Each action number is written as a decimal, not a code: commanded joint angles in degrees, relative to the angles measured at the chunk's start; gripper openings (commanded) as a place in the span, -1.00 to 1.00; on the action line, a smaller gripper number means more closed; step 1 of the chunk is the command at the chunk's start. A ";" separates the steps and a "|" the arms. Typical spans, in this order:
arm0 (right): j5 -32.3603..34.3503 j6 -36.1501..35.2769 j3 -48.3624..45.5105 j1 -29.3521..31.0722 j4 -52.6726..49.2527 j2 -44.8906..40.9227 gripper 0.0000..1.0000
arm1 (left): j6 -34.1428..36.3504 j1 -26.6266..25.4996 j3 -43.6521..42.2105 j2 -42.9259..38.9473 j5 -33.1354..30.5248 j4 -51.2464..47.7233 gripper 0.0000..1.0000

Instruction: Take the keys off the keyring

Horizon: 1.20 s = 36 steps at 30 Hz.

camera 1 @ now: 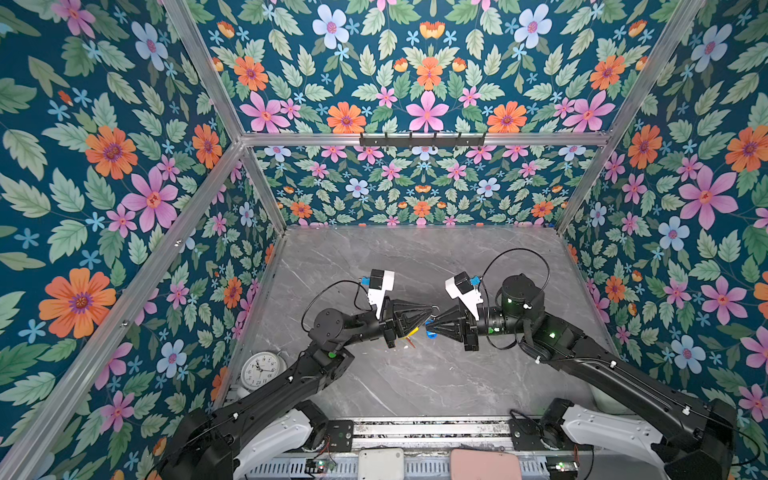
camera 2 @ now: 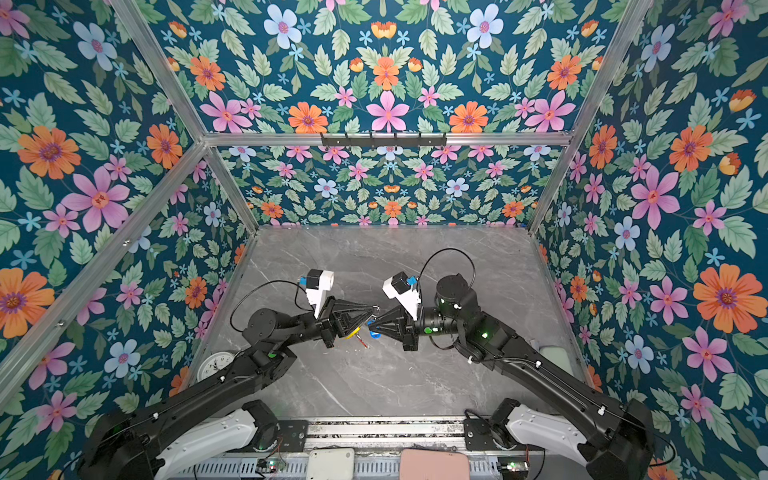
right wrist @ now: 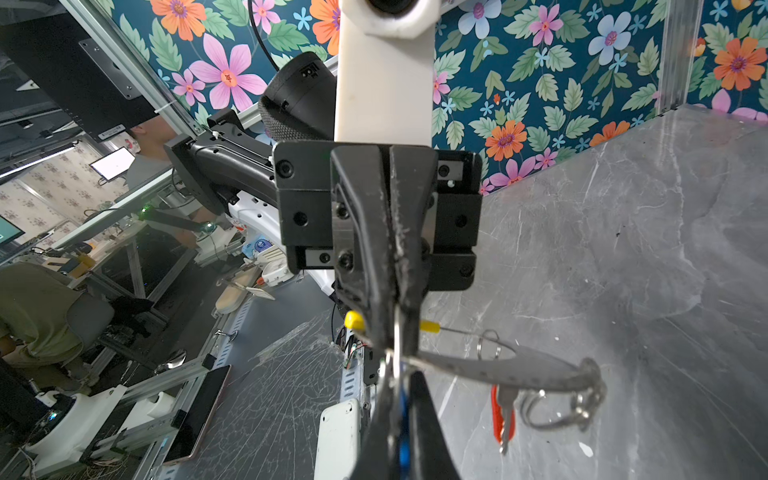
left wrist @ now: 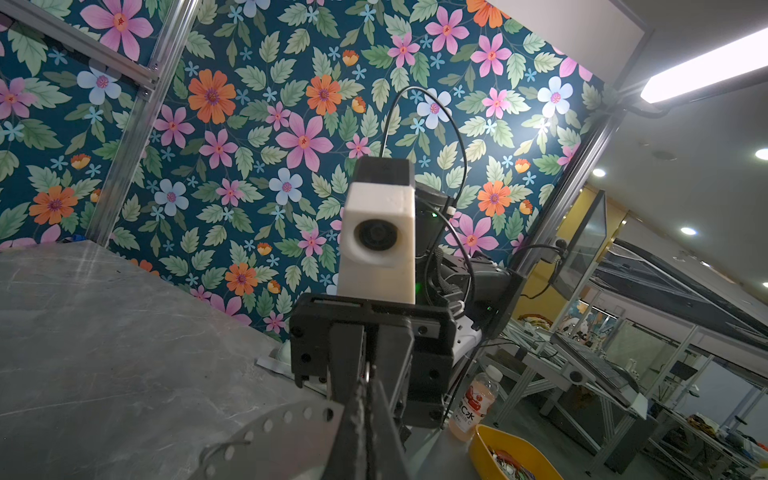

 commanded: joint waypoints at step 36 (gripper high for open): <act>8.81 10.76 2.44 0.17 8.02 -1.57 -0.52 | 4.02 -0.02 -2.96 -3.47 -4.97 4.12 -1.00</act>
